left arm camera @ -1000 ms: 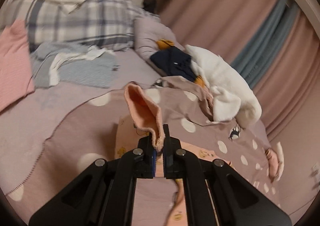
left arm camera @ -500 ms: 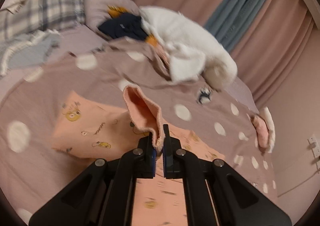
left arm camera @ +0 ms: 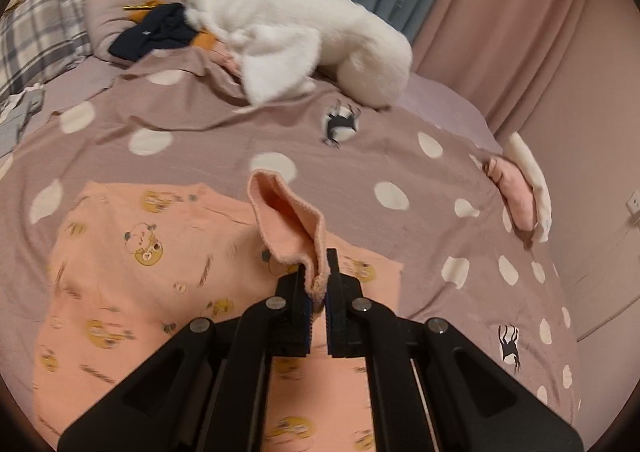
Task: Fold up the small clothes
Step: 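Lift the sleeve and side with the left tool, fold across the body, release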
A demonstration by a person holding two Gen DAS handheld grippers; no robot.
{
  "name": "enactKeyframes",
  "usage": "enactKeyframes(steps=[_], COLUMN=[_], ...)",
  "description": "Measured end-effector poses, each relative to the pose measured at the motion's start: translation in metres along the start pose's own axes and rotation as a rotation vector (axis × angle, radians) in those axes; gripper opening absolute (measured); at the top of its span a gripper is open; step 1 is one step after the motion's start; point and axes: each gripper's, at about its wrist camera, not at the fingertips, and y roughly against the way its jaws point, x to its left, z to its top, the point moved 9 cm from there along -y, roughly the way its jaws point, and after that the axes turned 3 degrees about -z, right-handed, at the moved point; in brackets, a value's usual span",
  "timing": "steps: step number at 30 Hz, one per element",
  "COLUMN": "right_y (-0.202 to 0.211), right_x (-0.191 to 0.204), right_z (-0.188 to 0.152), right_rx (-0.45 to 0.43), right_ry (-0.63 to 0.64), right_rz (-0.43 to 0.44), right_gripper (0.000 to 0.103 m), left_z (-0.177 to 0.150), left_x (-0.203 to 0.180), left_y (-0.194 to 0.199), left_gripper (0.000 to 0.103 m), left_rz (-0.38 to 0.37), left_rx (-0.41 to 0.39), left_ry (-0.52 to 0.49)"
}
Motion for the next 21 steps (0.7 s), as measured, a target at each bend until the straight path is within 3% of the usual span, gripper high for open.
enactKeyframes(steps=[7,11,13,15,21], right_y=[-0.003,-0.005,-0.002,-0.001,-0.005], right_x=[-0.038,-0.047,-0.051,-0.055,-0.062], right_z=[-0.001,-0.01,-0.013,-0.012,-0.012], right_rx=[0.013,0.052,0.051,0.046,0.052], right_ry=[-0.152,-0.111,-0.087,-0.089,-0.132], right_rz=[0.003,-0.031,-0.05,-0.051,-0.045], right_gripper=[0.103,0.103,0.103,0.103,0.103], left_z=[-0.036,-0.051,-0.059,-0.063,-0.054], left_x=[-0.048,-0.075,-0.083,-0.089,-0.095], left_y=[-0.046,-0.063,-0.065,-0.063,-0.036], left_gripper=[0.005,0.009,0.037,0.057,0.077], left_rz=[-0.036,-0.096,-0.134,-0.225,-0.267], left_rx=[0.077,0.154,0.198,0.228,0.189], left_ry=[-0.066,-0.177,-0.174,-0.11,-0.086])
